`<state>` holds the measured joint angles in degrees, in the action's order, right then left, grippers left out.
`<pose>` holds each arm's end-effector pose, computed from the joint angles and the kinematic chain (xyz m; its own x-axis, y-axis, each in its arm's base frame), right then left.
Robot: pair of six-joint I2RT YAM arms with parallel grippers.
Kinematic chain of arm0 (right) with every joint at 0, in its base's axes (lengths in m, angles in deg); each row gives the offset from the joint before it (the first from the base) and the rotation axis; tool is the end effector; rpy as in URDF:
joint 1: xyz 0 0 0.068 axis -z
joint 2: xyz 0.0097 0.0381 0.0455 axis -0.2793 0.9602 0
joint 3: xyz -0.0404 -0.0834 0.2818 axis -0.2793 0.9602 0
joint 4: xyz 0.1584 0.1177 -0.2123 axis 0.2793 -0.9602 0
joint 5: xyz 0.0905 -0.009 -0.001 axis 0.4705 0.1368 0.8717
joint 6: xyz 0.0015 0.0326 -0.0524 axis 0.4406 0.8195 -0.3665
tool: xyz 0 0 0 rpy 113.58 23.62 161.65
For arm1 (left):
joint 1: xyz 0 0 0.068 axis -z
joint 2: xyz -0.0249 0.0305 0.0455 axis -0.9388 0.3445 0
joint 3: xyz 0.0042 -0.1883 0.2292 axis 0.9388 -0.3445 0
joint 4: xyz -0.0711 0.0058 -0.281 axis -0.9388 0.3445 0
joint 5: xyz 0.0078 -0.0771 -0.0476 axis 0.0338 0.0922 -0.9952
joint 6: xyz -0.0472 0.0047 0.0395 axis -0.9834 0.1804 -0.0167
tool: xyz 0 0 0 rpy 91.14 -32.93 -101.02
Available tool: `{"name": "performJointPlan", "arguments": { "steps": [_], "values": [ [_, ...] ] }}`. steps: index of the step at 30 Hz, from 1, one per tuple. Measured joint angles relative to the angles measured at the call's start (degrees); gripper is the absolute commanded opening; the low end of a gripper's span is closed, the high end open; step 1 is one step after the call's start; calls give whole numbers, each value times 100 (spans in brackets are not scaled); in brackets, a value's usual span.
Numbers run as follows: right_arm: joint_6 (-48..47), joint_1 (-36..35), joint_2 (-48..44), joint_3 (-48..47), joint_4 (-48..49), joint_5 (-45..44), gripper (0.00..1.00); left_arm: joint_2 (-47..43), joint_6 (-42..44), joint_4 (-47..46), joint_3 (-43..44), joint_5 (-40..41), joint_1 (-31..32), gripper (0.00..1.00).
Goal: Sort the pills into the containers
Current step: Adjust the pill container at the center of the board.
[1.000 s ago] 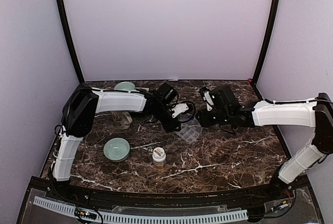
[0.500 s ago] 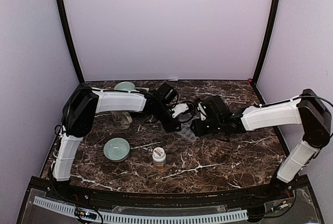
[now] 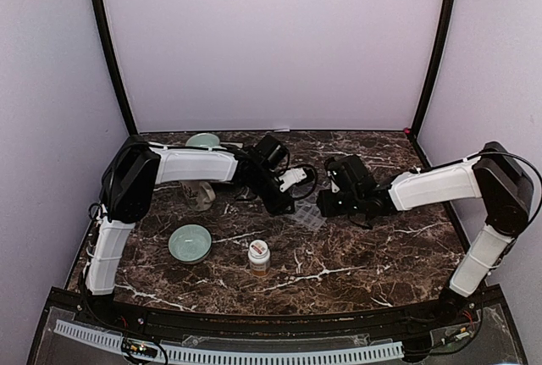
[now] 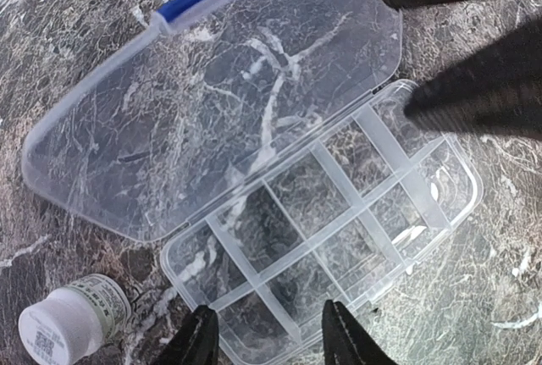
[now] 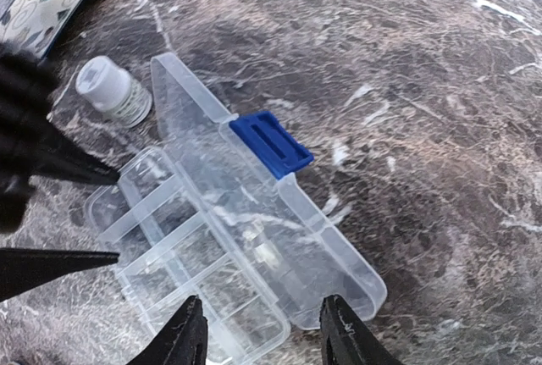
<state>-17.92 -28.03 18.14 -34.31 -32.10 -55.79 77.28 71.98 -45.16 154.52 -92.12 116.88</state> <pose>0.2726 0.2494 0.1635 -0.7003 -0.0865 -0.7086 -0.2723 0.9499 0.1532 0.3669 -0.4080 0.1602 -0.2223 0.7405 -0.6342 0.9397 0.3360 0.0631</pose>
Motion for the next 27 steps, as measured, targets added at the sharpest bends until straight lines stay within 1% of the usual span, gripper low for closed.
{"name": "performJointPlan", "arguments": {
  "steps": [12,27],
  "values": [
    [15,378,282,-92,22,-63,47,22,-4,-22,0,-59,-7,43],
    [223,693,780,-118,173,304,47,63,-9,-33,42,-109,-26,43]
  ]
}}
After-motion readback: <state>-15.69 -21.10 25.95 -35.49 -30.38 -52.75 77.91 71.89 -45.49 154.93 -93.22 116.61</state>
